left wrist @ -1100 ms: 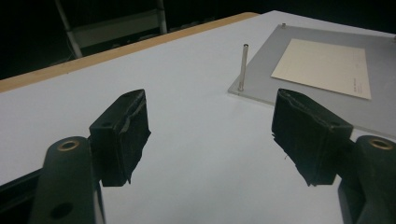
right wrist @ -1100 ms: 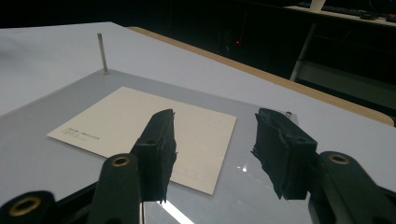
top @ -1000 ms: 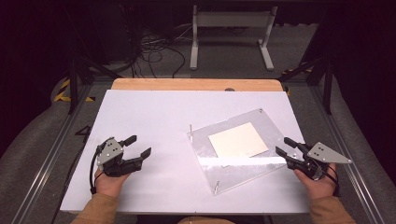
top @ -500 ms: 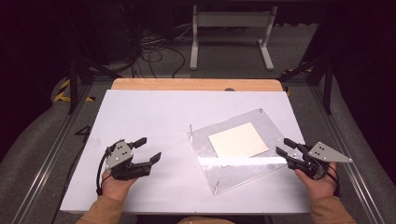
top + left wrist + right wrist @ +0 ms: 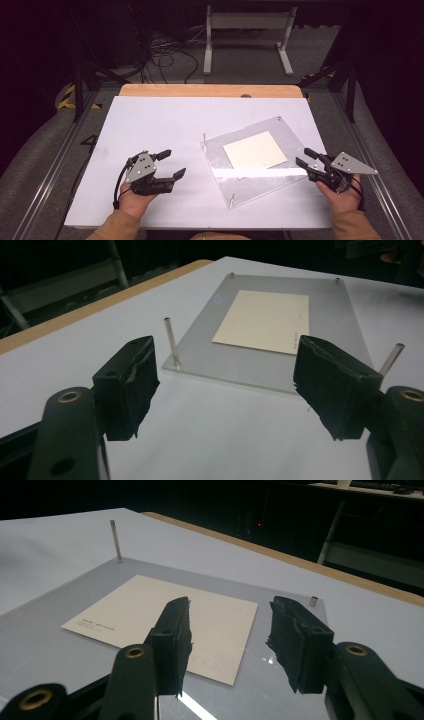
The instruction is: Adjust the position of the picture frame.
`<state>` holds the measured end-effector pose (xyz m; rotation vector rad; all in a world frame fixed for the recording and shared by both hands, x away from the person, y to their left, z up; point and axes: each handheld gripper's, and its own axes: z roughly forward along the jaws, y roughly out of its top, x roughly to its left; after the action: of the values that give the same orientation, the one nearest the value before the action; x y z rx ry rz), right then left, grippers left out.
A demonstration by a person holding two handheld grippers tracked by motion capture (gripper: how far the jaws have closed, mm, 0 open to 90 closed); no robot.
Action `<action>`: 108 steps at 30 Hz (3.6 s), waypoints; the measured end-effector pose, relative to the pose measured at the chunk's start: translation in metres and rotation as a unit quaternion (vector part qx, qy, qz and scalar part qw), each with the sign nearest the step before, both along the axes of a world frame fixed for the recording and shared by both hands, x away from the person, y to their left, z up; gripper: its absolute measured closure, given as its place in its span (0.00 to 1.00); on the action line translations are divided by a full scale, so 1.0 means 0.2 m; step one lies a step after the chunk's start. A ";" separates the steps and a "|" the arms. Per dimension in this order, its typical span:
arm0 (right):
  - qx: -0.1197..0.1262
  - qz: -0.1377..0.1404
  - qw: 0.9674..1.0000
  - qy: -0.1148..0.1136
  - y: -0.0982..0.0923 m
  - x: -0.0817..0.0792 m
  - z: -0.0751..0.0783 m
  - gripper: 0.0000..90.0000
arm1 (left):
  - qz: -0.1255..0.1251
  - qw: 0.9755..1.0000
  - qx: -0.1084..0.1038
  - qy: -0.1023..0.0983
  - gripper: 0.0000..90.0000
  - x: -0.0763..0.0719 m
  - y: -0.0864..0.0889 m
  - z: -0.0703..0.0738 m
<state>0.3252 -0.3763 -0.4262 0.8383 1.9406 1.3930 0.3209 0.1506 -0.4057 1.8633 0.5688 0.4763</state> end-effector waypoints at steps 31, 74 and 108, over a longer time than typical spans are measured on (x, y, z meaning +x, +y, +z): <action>0.012 -0.003 1.000 0.015 -0.03 -0.02 -0.01 0.56 | -0.140 0.989 0.001 0.045 0.26 -0.01 -0.49 -0.05; 0.015 -0.003 1.000 0.024 -0.04 -0.03 -0.01 0.56 | -0.199 0.970 0.117 0.080 0.94 -0.07 -0.71 -0.25; 0.004 0.011 0.999 0.052 -0.05 -0.06 -0.02 0.72 | -0.009 0.993 0.098 0.069 0.94 0.26 -0.26 -0.16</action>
<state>0.3138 -0.3872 -0.4310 0.9130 2.0285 1.3959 0.3725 0.0977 -0.4367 2.0994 0.6138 0.4045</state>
